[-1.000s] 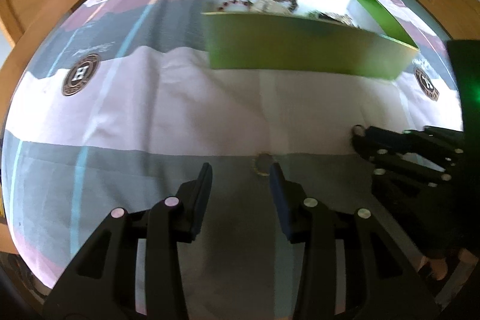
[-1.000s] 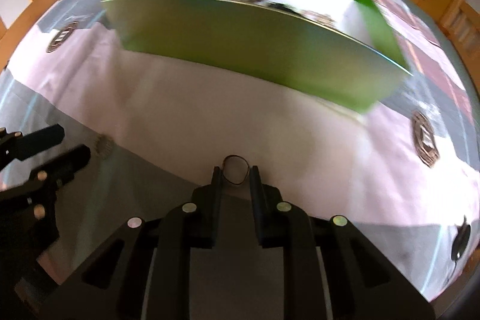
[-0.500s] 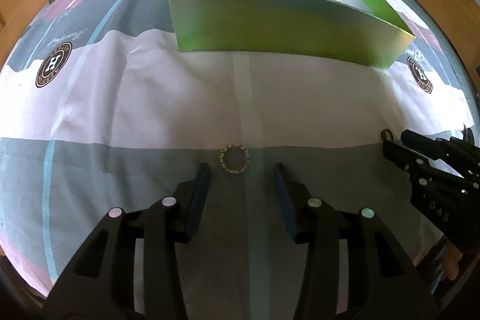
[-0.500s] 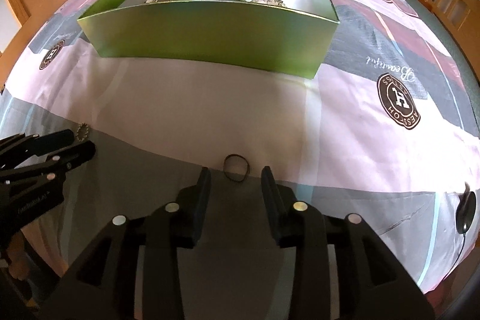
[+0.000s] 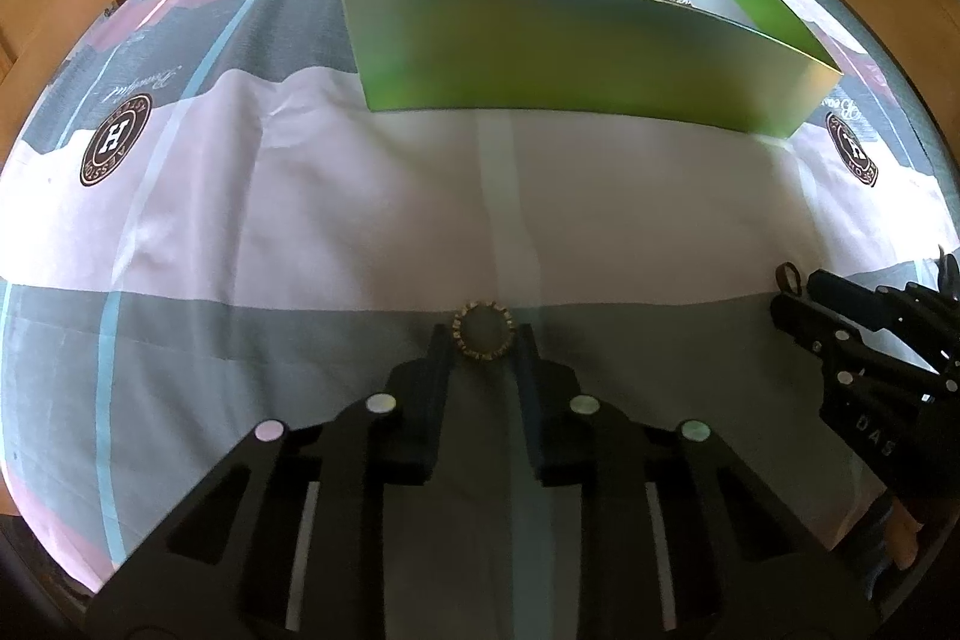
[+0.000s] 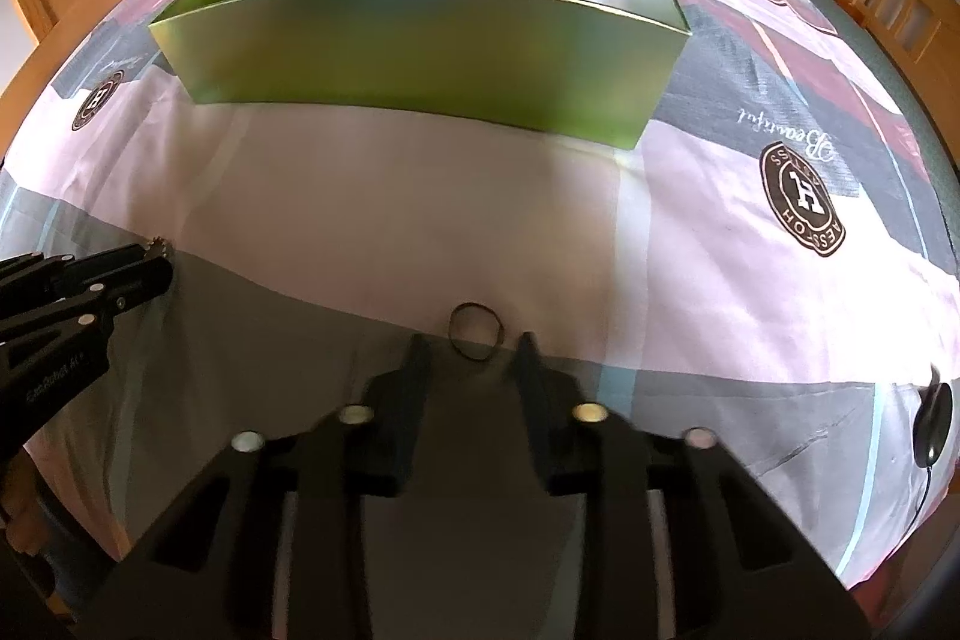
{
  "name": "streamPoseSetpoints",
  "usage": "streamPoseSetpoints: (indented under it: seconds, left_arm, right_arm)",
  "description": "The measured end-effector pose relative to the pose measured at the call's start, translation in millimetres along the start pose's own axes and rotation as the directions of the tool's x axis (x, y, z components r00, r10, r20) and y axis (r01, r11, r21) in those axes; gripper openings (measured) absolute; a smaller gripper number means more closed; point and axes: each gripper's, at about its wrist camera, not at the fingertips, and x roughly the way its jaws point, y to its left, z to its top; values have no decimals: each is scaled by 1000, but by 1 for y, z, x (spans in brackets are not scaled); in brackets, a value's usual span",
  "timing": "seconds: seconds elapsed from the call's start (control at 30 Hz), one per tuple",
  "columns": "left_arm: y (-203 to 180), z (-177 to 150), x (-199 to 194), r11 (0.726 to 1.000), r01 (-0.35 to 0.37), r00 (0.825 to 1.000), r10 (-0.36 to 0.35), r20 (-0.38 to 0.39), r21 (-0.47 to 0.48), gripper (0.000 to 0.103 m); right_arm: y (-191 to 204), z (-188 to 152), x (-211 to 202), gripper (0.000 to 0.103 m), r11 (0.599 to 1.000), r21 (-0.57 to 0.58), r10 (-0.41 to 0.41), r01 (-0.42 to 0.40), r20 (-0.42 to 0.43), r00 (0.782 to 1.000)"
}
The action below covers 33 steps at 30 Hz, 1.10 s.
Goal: Organize jewelry
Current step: 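Carry the ring and crystal bracelet over the box and open both grippers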
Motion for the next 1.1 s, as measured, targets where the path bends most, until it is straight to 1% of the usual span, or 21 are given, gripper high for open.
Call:
streamPoseSetpoints:
  seconds: [0.07,0.17,0.37,0.47,0.53,0.73,0.77,0.8,0.9,1.1]
  left_arm:
    - [0,0,0,1000,0,1000,0,1,0,21]
    - [0,0,-1,1000,2,1000,-2,4,-2,21]
    - [-3,1,-3,1000,15,1000,-15,6,0,21]
    - [-5,1,0,1000,9,1000,-9,2,3,21]
    - [-5,1,0,1000,6,1000,-6,4,3,21]
    - [-7,1,2,1000,3,1000,-3,4,10,21]
    - [-7,1,2,1000,2,1000,-2,4,12,21]
    - [-7,1,2,1000,2,1000,-2,5,12,21]
    - [-7,2,2,1000,1,1000,-1,7,13,21]
    - [-8,3,-9,1000,-20,999,19,40,17,21]
  right_arm:
    - [-1,1,1,16,1000,0,-3,3,1,1000]
    - [-2,0,0,15,1000,6,1,-1,1,1000]
    - [-9,0,-3,15,1000,20,20,-20,-2,1000]
    - [-15,-1,-3,19,998,43,51,-50,-8,999]
    - [-17,-2,-3,19,997,45,59,-59,-4,998]
    - [-14,-1,-2,19,999,35,34,-34,8,999]
    - [-12,0,-2,19,999,30,31,-31,8,999]
    - [-11,0,-2,15,999,26,30,-30,8,1000]
    - [-8,1,-2,14,999,23,25,-25,11,1000]
    - [-7,3,-15,14,1000,27,14,-15,42,999]
